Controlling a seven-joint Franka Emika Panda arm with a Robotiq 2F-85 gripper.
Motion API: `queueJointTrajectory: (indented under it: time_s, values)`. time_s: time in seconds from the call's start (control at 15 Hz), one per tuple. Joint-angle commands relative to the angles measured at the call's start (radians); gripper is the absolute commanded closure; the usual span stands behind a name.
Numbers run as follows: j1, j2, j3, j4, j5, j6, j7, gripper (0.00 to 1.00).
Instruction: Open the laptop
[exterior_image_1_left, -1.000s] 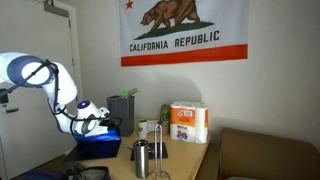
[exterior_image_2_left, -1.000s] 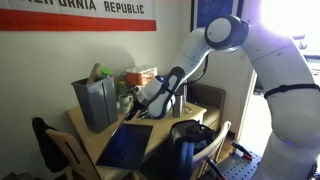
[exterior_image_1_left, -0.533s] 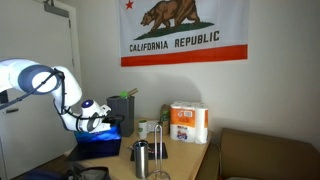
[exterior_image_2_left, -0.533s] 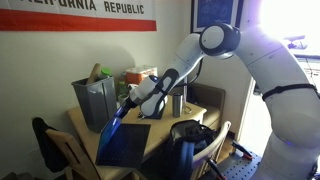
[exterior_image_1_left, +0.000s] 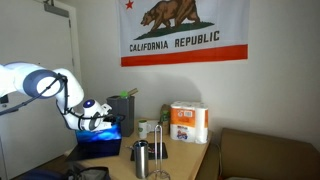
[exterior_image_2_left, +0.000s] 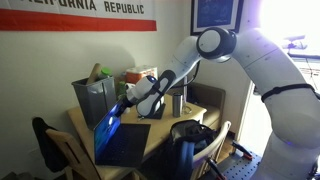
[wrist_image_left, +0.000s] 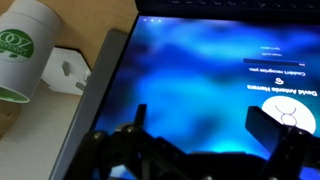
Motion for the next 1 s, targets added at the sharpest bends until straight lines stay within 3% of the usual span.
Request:
queueJointTrajectory:
  time_s: [0.0,0.2,0.27,0.6,0.73,0.93]
  values:
    - [0.033,0.046,-0.021,0.083,-0.001,0.077,0.030,0.00]
    - [0.057,0.094,-0.037,0.124,-0.011,0.150,0.031,0.00]
    - [0.033,0.130,0.005,0.217,-0.036,0.085,0.034,0.00]
    - [0.033,0.243,0.050,0.376,-0.089,0.083,0.032,0.00]
    - [0.022,0.257,0.072,0.381,-0.062,0.083,-0.011,0.00]
    - [0.007,0.180,0.061,0.279,-0.053,0.015,0.015,0.00]
